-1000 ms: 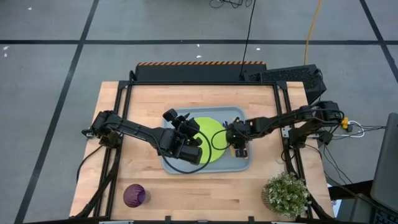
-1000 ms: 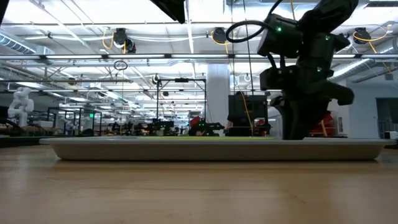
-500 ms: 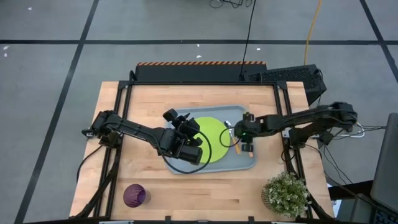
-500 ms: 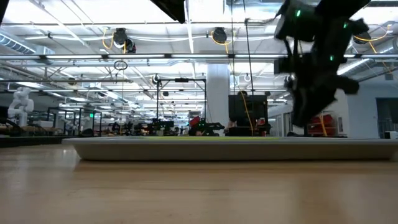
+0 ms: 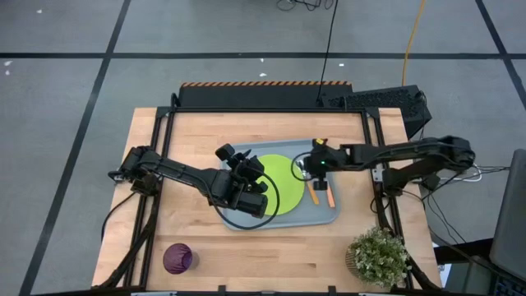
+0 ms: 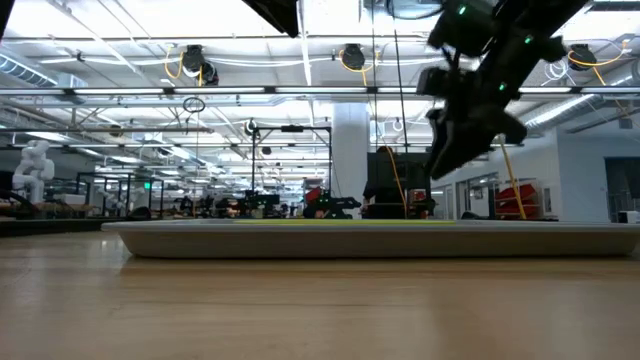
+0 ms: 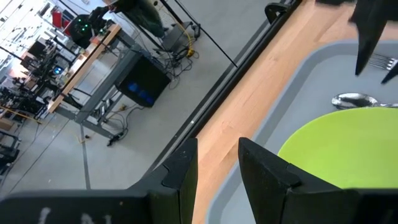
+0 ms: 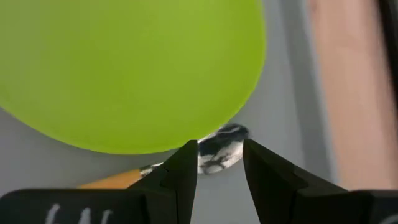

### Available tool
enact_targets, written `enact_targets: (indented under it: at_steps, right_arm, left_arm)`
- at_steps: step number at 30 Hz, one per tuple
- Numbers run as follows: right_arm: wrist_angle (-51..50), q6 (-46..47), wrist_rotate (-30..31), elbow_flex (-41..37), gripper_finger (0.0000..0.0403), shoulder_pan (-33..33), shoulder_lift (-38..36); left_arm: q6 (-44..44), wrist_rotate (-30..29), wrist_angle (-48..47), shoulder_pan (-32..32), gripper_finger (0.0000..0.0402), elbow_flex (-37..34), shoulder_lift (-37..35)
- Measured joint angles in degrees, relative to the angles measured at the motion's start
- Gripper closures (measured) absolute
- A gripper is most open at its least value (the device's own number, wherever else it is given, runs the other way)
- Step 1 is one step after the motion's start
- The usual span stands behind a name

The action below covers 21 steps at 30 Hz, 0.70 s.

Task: Pick and place plate/cup/fork/spoon on tray
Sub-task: Adjust the yellow spoon on the gray serving tray

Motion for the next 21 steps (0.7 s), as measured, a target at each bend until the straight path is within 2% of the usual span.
enact_targets:
  at_steps: [5, 10, 15, 21]
  right_arm:
    - [0.9, -2.0, -0.2, 0.0, 0.0282, -2.2, 7.2]
    - [4.0, -3.0, -3.1, 0.0, 0.0282, -3.6, 11.6]
    - [6.6, -4.2, -3.1, 0.0, 0.0282, -5.1, 13.4]
    - [3.8, -4.0, -3.0, 0.1, 0.0282, -6.5, 13.2]
  left_arm:
    - [0.0, 0.0, -0.7, -0.1, 0.0282, 0.0, 0.0]
    - [-0.3, 0.0, -1.4, -0.1, 0.0282, 0.0, 0.0]
    - [-0.3, 0.0, -1.4, -0.1, 0.0282, 0.0, 0.0]
    - [-0.3, 0.0, -1.5, -0.1, 0.0282, 0.0, 0.0]
